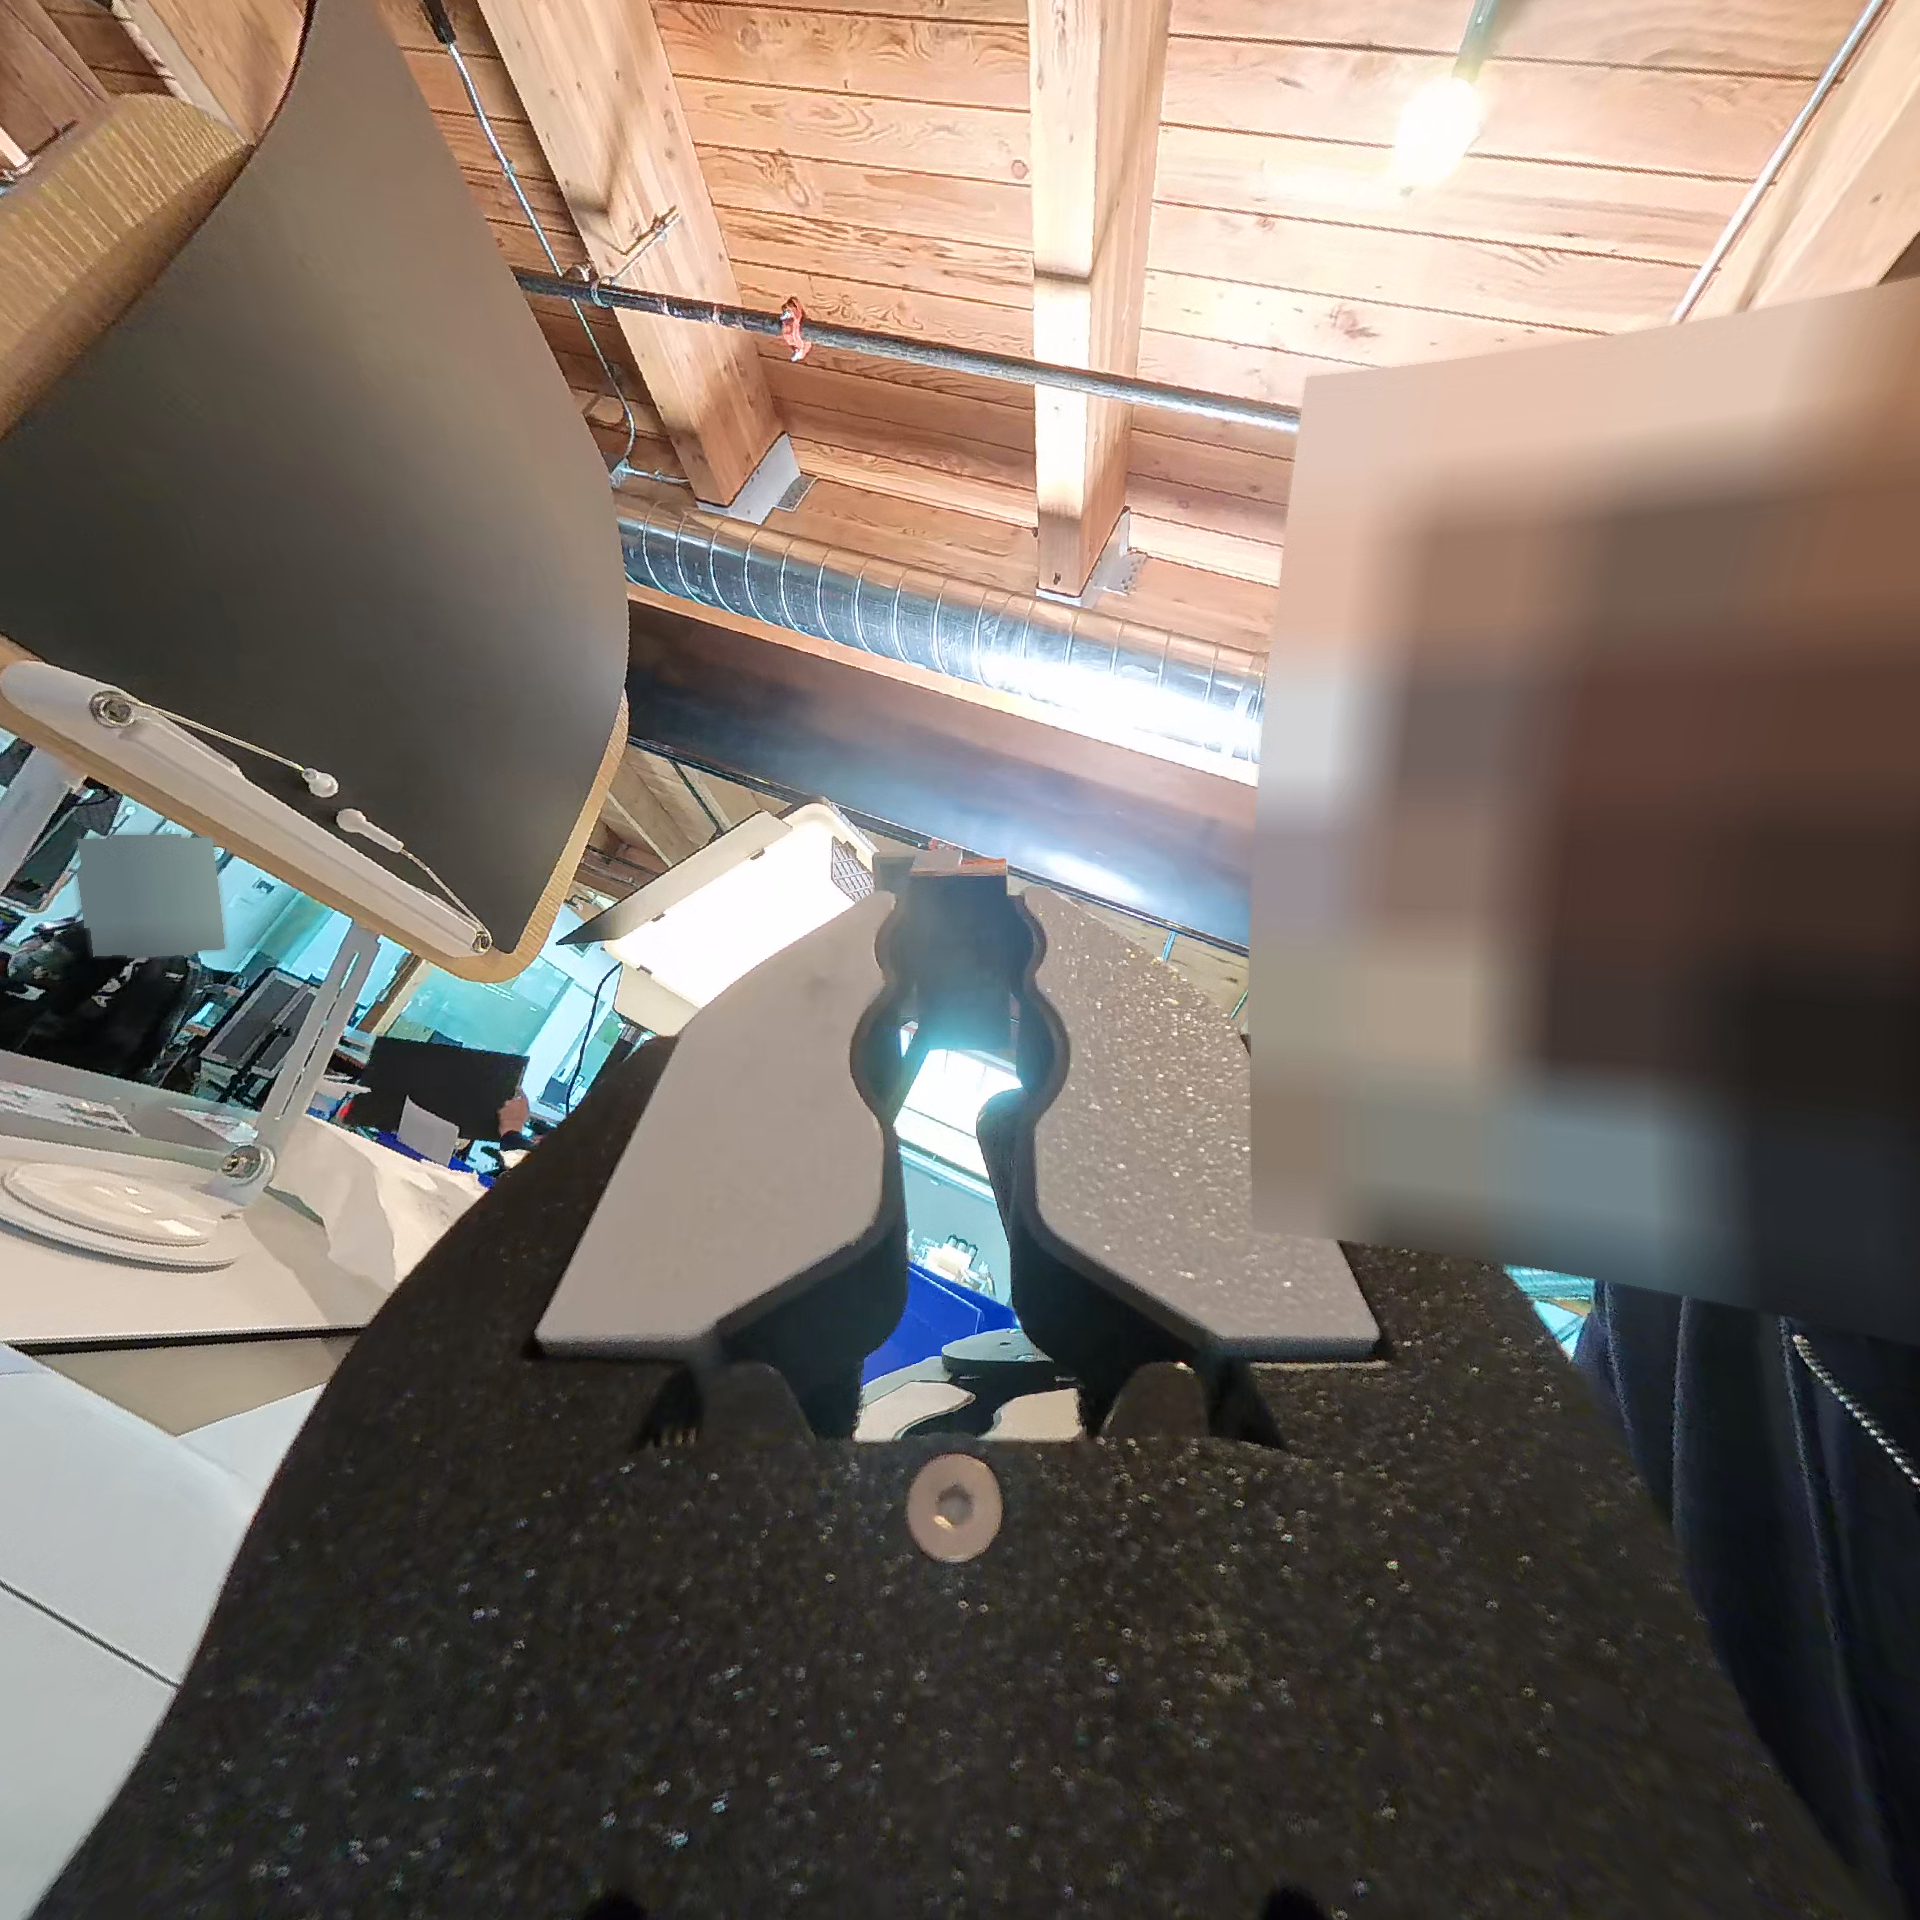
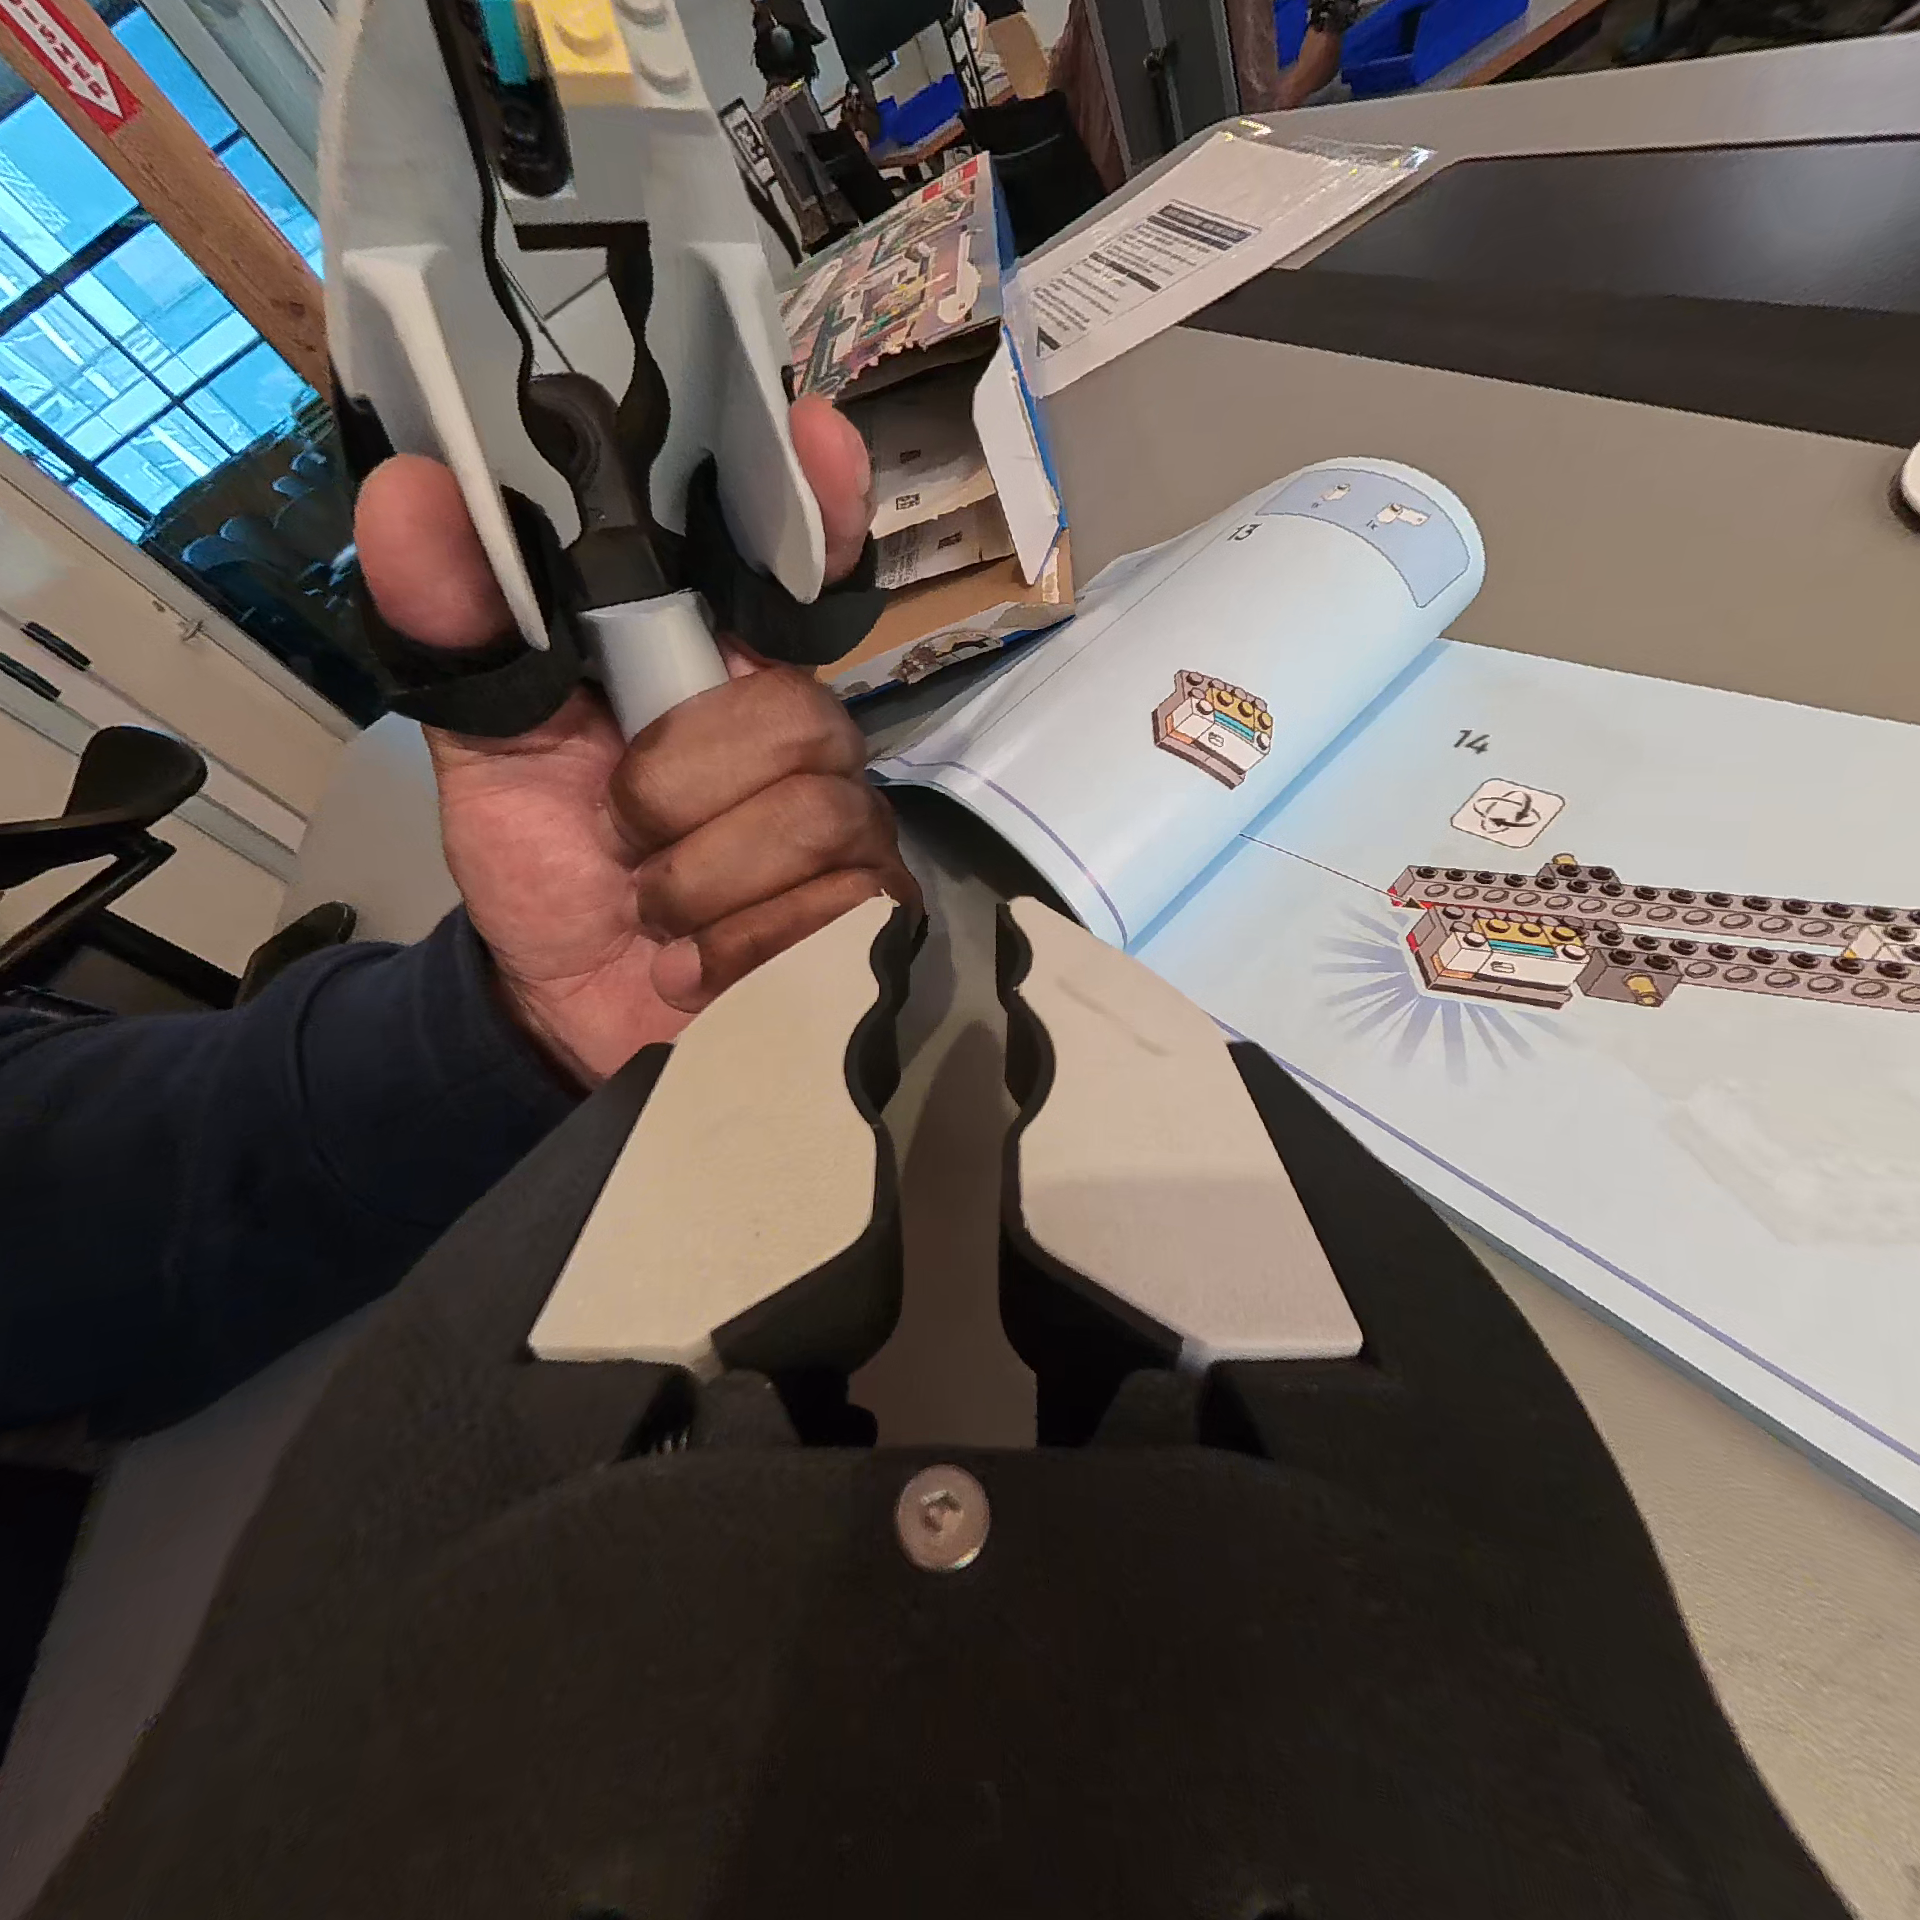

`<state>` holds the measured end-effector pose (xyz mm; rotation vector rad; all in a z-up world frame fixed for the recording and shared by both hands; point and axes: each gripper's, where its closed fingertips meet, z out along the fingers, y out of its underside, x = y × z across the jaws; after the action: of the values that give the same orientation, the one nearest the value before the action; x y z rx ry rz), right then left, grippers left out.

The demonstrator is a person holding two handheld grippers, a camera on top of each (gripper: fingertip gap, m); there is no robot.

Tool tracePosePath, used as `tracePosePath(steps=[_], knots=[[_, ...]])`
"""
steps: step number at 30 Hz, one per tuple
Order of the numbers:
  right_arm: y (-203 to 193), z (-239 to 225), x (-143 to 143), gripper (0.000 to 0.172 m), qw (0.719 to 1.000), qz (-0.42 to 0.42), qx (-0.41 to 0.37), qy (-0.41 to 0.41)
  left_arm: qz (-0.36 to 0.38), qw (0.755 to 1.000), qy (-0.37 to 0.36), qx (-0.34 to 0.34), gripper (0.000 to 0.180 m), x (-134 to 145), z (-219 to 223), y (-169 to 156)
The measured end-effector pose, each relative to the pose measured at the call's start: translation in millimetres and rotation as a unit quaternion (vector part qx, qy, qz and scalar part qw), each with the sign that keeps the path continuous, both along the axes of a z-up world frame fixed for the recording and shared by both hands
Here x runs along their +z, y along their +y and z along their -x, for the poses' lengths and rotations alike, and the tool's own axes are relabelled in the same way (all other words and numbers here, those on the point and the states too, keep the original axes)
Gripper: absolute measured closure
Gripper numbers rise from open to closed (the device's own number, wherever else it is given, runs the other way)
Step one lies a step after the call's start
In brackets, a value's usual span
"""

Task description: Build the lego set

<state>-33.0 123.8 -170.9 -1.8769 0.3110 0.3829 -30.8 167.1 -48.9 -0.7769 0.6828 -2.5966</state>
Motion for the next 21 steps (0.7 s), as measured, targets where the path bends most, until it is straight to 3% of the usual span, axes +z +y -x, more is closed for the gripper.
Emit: tracePosePath(steps=[21], knots=[[1.0, -0.1, -3.7, 0.161, 1.0, 0.008, 0.011, 0.027, 0.006, 1.0, 0.009, 0.003, 0.164, -4.2, 0.0, 4.2]])
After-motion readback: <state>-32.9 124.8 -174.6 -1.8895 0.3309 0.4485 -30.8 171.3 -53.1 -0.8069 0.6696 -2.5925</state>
